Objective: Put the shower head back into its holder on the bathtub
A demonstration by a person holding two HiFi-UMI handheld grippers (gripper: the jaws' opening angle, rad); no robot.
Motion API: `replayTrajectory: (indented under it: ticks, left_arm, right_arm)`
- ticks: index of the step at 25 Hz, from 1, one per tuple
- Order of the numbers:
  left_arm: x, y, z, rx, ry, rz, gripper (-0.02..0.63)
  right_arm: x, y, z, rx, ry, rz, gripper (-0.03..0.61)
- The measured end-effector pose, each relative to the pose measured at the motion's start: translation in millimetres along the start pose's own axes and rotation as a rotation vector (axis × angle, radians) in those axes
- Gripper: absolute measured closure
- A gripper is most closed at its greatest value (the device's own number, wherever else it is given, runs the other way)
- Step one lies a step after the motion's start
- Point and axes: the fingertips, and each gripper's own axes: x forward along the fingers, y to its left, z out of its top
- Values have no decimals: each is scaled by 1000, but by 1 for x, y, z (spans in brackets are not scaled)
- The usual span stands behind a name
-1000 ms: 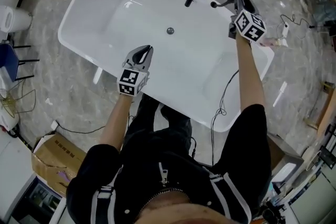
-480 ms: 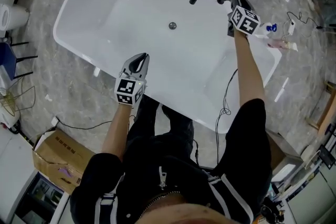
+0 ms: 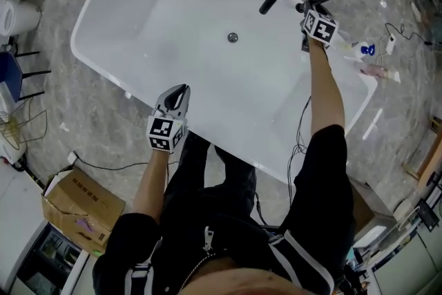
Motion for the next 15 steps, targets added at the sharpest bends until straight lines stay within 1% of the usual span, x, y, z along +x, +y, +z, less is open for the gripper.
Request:
replayTrajectory:
  ticks: [4,7,10,15]
  left_arm:
    - [-9,13,-7,-6,16,22,571]
    - [-12,20,-16,-14,34,42,571]
    - [-11,22,-22,-23,46,51,571]
    - [-10,20,-21,-18,47,39,572]
  right_arm:
    - [22,-1,-9,48,17,-21,445]
    - [29,-6,-16,84,7,-37,446]
    - [30,-14,-15,126,-6,-47,448]
    - [29,-18,-13,116,-8,-67,448]
